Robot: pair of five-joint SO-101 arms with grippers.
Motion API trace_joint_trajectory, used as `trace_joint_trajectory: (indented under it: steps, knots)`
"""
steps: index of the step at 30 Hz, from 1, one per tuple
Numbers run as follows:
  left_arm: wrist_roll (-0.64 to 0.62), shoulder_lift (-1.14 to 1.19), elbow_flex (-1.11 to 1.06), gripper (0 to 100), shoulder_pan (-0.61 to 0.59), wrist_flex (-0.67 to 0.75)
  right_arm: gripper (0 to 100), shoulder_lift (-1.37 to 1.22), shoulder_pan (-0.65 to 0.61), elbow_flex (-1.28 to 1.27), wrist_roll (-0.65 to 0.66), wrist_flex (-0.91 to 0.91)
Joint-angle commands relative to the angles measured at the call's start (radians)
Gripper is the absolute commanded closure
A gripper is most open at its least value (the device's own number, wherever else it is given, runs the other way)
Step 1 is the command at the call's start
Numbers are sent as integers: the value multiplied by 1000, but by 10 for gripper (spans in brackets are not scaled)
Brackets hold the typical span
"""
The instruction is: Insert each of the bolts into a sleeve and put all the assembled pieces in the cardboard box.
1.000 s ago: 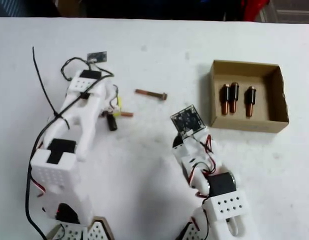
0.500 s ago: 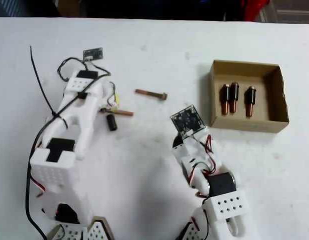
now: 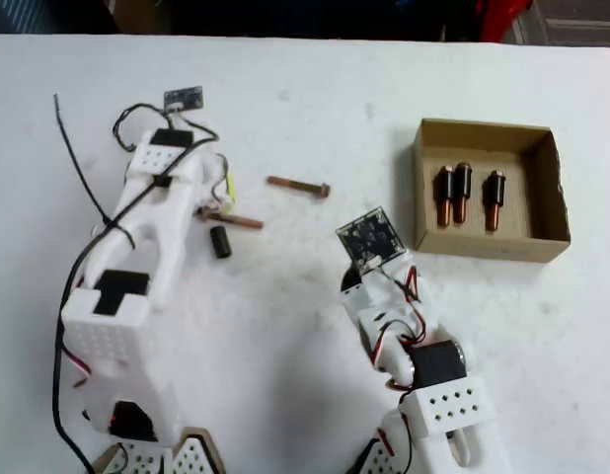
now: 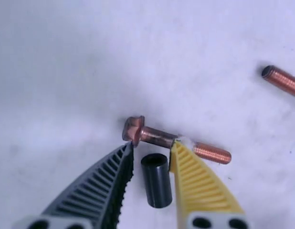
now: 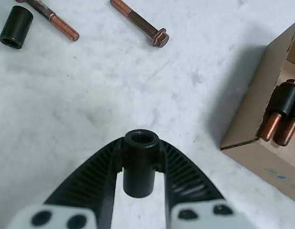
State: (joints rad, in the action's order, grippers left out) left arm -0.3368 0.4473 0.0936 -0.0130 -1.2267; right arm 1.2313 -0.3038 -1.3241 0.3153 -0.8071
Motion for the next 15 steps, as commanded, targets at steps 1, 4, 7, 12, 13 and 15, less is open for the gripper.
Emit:
trace_joint_trajectory:
  steps: [1, 4, 7, 12, 13, 15]
  knots:
    - [-9, -134, 34, 846, 12, -72, 981, 21, 2, 11, 9, 21]
    - [-9, -142, -9, 846, 13, -61, 981, 21, 2, 11, 9, 21]
    - [-9, -142, -78, 846, 13, 5, 981, 21, 2, 11, 9, 21]
    - [-9, -142, -163, 846, 36, 80, 981, 21, 5, 11, 9, 21]
    - [-9, -142, -167, 846, 44, 91, 981, 21, 5, 11, 9, 21]
    - [-9, -142, -172, 846, 51, 114, 981, 21, 5, 11, 9, 21]
